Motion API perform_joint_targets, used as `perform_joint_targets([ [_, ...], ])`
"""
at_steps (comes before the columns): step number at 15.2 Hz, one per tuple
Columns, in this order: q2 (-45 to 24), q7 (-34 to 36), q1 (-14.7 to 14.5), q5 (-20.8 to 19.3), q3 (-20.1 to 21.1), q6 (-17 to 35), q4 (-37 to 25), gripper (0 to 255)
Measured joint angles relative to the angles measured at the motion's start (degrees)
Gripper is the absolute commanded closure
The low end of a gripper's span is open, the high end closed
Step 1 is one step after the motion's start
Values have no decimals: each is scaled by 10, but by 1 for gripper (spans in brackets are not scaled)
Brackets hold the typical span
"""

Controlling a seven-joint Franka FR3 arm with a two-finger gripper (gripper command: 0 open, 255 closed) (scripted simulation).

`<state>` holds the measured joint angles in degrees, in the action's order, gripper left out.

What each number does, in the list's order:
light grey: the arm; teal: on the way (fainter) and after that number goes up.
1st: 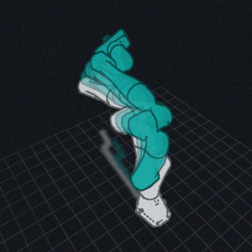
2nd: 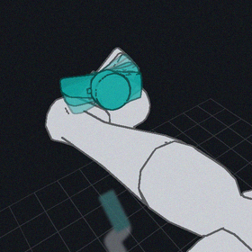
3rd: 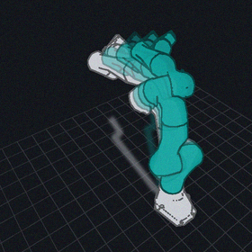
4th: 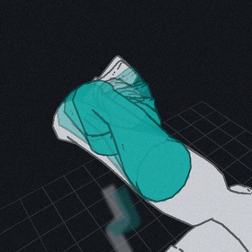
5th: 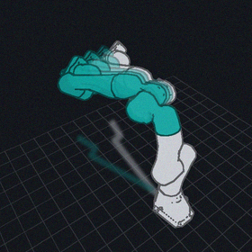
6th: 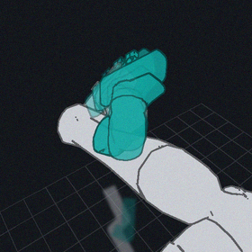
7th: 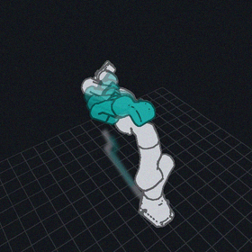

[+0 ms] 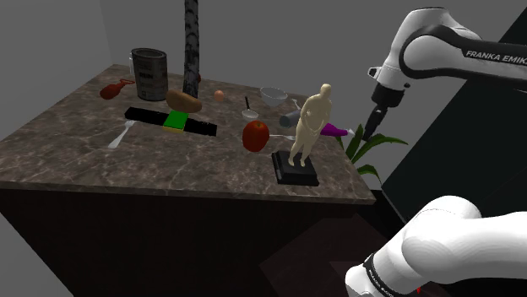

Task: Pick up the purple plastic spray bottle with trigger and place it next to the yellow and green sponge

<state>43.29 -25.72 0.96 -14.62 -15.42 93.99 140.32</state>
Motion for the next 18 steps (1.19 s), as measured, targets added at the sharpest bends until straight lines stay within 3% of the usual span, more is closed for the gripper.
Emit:
perform_joint_targets([
  [6, -71, -135, -9, -41, -102, 88, -12, 0],
  [11, -155, -259, -31, -44, -191, 154, -54, 0],
  [15, -242, -366, -62, -12, -263, 210, -95, 0],
  [18, -321, -461, -88, 42, -317, 246, -135, 0],
])
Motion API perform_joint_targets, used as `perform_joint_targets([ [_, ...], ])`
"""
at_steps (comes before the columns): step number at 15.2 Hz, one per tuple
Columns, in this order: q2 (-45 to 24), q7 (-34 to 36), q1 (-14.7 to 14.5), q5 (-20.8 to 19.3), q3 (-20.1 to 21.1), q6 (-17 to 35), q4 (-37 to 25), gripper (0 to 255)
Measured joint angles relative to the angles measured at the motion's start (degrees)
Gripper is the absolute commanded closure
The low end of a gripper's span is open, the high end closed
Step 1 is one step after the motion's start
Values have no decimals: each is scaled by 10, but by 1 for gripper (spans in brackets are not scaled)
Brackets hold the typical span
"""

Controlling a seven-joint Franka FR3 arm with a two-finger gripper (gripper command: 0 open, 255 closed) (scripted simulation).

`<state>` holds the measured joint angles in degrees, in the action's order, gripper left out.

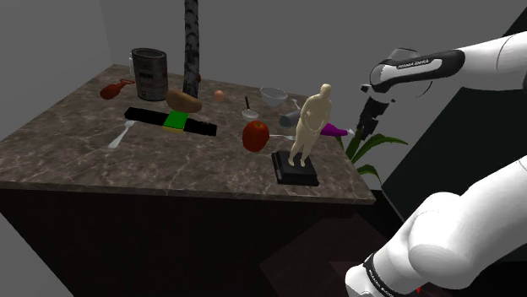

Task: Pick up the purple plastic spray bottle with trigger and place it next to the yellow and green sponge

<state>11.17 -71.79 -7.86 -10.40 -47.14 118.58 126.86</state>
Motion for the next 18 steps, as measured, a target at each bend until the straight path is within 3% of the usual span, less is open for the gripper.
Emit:
perform_joint_targets([
  [2, -68, -74, -14, 59, -31, 16, -37, 0],
  [5, -171, -188, -5, 159, -47, 22, -95, 0],
  [8, -273, -294, 45, 255, -24, 20, -159, 0],
  [10, -327, -347, 85, 299, -1, 7, -210, 0],
  [14, -428, -422, 161, 362, 50, -22, -321, 0],
  [18, -458, -437, 177, 380, 67, -13, -339, 0],
])
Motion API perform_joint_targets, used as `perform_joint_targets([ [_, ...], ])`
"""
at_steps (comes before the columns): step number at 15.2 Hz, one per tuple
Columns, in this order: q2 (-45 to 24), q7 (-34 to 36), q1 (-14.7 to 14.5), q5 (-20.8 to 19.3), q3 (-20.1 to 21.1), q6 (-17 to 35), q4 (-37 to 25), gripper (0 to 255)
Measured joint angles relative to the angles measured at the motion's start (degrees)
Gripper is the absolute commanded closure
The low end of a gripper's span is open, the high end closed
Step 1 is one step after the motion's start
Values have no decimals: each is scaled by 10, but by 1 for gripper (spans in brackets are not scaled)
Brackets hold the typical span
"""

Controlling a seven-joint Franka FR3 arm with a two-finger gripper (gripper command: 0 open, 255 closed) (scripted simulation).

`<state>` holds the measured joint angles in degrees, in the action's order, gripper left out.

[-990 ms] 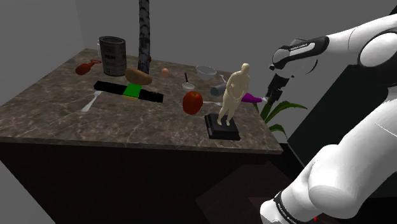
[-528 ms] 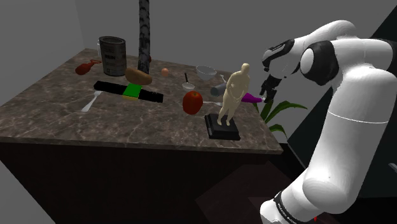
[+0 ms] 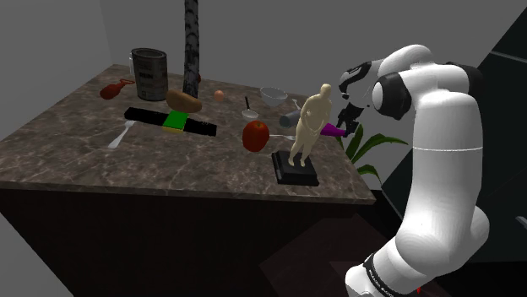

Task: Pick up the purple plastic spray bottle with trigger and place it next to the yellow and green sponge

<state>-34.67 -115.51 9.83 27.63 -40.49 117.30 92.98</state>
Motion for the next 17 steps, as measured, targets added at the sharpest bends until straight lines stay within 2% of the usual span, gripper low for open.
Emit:
perform_joint_targets([
  [4, -14, -7, 3, 11, 8, 20, 9, 0],
  [10, -16, -7, 3, 13, 10, 25, 11, 0],
  [11, -16, -7, 3, 13, 10, 25, 11, 255],
  [17, -16, -7, 3, 13, 10, 25, 11, 255],
])
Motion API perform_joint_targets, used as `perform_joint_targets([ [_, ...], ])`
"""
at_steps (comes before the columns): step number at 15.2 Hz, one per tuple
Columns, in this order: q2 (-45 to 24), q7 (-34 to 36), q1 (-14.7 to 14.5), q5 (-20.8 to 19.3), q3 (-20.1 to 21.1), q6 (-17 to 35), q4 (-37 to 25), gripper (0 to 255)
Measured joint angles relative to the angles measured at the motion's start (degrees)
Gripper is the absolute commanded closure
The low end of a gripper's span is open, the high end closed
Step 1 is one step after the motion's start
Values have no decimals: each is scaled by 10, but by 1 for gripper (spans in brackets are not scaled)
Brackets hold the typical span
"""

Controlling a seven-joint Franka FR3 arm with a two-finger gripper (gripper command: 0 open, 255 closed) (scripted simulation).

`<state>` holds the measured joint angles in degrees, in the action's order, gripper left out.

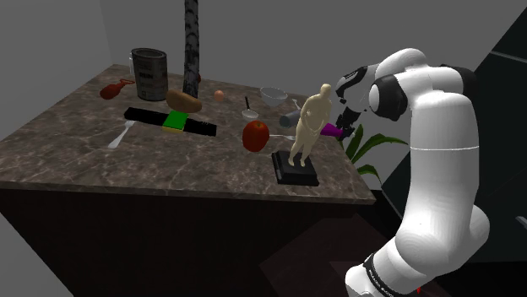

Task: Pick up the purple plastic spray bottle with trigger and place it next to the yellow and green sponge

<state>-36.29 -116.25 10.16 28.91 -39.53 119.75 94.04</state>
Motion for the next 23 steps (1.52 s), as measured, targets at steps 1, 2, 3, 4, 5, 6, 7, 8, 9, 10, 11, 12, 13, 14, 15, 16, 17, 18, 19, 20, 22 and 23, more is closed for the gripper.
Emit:
perform_joint_targets([
  [1, 0, 0, 0, 0, 0, 0, 0, 255],
  [2, 0, 0, 0, 0, 0, 0, 0, 255],
  [3, 0, 0, 0, 0, 0, 0, 0, 255],
  [4, 0, 0, 0, 0, 0, 0, 0, 255],
  [5, 2, 1, -1, -1, -1, -2, -1, 255],
  [6, 3, 2, 0, -3, -2, -7, -5, 255],
  [7, 7, 5, -3, -6, -4, -12, -5, 255],
  [8, 12, 5, -4, -9, -7, -15, -4, 255],
  [9, 16, 8, -5, -12, -9, -21, -7, 255],
  [10, 19, 10, -6, -15, -10, -26, -10, 255],
  [11, 21, 11, -6, -17, -12, -33, -16, 255],
  [12, 25, 13, -8, -20, -14, -37, -16, 255],
  [13, 28, 15, -8, -22, -15, -43, -20, 255],
  [14, 31, 16, -8, -24, -17, -48, -22, 255],
  [15, 35, 18, -9, -27, -19, -54, -25, 255],
  [16, 37, 19, -9, -29, -20, -60, -30, 255],
  [17, 39, 21, -10, -31, -22, -65, -33, 255],
  [18, 41, 23, -10, -34, -23, -71, -38, 255],
  [19, 44, 26, -11, -36, -24, -79, -43, 255],
  [20, 49, 28, -12, -39, -26, -83, -44, 255],
  [22, 53, 30, -11, -43, -29, -96, -54, 255],
  [23, 56, 33, -13, -46, -30, -102, -58, 255],
])
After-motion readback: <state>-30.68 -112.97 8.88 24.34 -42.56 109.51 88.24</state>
